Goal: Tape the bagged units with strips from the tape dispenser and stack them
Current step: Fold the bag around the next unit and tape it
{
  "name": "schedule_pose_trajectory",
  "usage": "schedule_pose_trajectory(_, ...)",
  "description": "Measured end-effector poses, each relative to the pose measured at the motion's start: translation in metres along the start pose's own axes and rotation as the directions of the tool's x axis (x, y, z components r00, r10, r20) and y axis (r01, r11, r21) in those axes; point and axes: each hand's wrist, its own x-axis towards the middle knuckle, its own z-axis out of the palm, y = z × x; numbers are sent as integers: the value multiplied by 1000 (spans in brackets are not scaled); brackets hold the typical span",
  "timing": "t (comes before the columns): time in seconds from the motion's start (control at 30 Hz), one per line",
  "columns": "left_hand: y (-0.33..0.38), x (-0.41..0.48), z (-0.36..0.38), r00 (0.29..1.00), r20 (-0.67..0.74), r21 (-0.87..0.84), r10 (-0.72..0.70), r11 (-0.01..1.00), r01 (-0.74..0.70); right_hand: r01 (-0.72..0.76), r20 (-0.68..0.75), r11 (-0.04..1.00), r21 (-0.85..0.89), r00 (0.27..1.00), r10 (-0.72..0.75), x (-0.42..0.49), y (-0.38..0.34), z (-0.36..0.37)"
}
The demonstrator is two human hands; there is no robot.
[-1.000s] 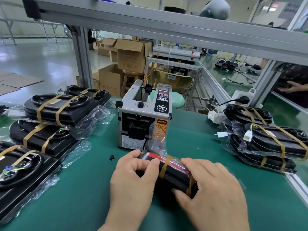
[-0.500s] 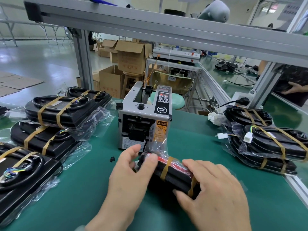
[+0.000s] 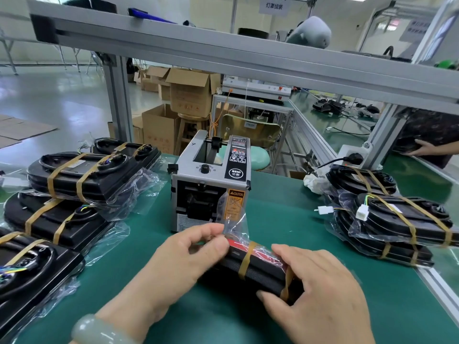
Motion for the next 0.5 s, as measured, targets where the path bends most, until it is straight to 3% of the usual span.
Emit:
schedule_pose_trajectory(0.1,1,-2,7,998,0,125,57,991,-56,52,-48,998,33,998,-51,2,4,1)
schedule_pose_trajectory(0.27,2,7,0,1000,-12,-86,-8,996,7,161,-360,937,310,932,-41,2,3,1)
schedule_pose_trajectory(0.33,2,9,-3,1000,13,-127,-19,992,21,197,-477,938,285,878,-39,2,5,1)
schedule_pose_trajectory(0.4,2,9,-6,998,44,-169,-39,985,46,184,-460,950,253,886,-49,2,11,6)
schedule_pose_trajectory(0.5,0,11,-11,994,56,-212,-89,972,99,80,-200,900,428,980,8,2,22,12)
